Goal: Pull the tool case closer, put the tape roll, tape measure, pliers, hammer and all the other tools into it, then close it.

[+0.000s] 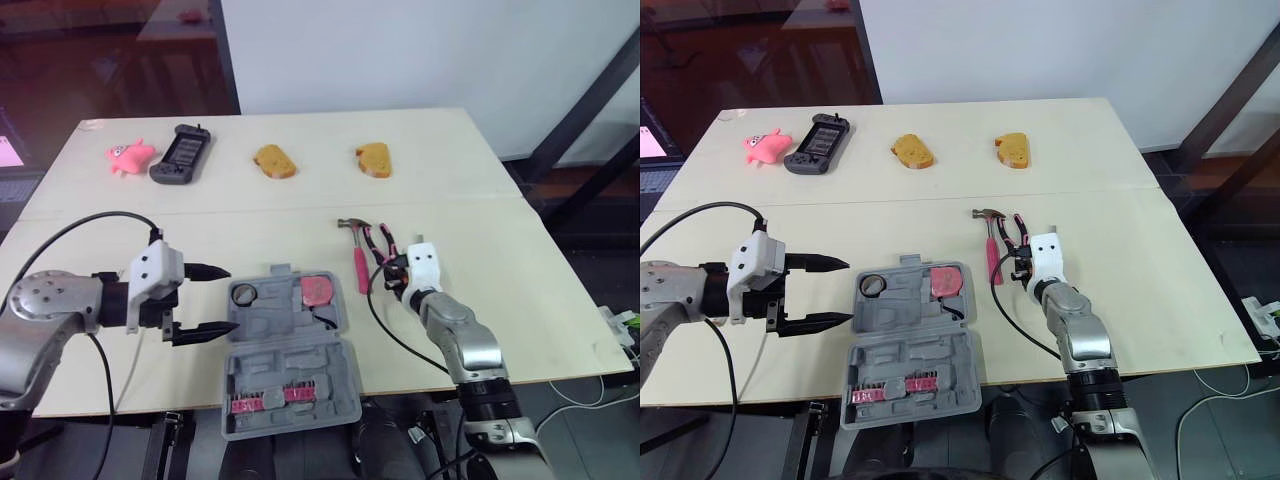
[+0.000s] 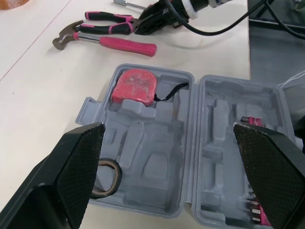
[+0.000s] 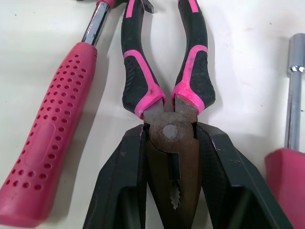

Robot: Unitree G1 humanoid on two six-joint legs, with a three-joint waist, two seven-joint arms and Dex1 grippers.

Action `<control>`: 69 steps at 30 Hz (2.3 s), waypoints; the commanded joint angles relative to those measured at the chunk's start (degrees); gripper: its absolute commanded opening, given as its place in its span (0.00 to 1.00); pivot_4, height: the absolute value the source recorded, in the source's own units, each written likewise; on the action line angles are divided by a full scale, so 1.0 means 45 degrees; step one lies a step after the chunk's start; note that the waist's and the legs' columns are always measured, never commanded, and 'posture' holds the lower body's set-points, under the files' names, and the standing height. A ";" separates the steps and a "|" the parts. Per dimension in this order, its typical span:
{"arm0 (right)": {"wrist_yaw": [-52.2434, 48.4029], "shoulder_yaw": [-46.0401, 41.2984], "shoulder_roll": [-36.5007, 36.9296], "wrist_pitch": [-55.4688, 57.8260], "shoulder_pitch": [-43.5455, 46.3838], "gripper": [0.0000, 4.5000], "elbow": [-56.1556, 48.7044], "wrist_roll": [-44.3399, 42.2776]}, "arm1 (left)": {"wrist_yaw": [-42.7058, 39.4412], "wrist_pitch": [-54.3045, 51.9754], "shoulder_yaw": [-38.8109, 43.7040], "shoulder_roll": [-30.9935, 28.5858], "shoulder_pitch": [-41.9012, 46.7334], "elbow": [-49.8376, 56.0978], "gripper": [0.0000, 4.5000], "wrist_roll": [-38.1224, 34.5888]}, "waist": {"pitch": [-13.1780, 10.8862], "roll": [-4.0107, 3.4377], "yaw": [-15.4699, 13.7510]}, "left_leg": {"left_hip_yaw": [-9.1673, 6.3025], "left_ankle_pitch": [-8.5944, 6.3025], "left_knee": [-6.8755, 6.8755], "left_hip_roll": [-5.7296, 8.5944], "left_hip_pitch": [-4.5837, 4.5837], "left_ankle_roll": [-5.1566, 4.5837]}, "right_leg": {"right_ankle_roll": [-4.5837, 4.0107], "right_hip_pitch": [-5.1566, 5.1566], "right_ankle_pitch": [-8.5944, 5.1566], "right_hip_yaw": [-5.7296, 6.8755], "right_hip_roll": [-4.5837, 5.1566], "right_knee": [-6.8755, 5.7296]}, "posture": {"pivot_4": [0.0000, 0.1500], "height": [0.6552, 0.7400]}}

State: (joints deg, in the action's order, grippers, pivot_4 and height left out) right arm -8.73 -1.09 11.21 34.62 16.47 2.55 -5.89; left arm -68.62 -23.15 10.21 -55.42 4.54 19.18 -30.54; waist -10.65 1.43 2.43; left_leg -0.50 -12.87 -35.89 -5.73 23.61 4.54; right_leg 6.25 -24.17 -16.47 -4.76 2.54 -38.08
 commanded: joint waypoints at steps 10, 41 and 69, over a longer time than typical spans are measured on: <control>-0.4531 0.1494 0.4510 0.2556 0.2386 0.22 -0.4890 -0.0857 | -0.0055 0.1087 0.1003 0.0145 -0.0755 -0.0912 1.00 0.0205 | -0.0022 -0.0036 0.0083 | 0.0000 0.0000 0.0017 -0.0004 0.0007 -0.0003 | 0.0001 -0.0036 0.0001 -0.0006 -0.0012 -0.0005 | 1.00 0.81; -1.1473 1.0934 0.3187 0.3911 0.9504 0.22 -0.1518 0.0226 | 0.0219 0.2591 0.5494 0.1487 -0.7462 0.0506 1.00 0.0468 | -0.0029 -0.0035 0.0034 | 0.0009 0.0001 -0.0016 -0.0006 0.0106 -0.0002 | -0.0014 -0.0125 0.0002 0.0012 0.0009 -0.0010 | 1.00 0.81; -1.1066 1.0806 0.1547 0.2755 0.8135 0.54 0.0105 0.1869 | -0.0411 0.2314 0.4939 0.0696 -0.6713 0.0087 1.00 0.0690 | -0.0026 -0.0033 0.0043 | 0.0008 0.0001 -0.0015 -0.0008 0.0118 -0.0001 | -0.0009 -0.0133 0.0005 0.0017 0.0004 -0.0015 | 1.00 0.81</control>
State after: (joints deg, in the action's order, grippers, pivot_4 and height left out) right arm -58.79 48.62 18.97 47.83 53.01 3.89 2.06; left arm -69.97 -13.04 32.29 -51.45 -26.03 19.67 -27.47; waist -10.77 1.28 2.63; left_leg -0.46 -12.86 -35.96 -5.76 24.14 4.54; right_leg 6.20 -24.77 -16.45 -4.69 2.56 -38.15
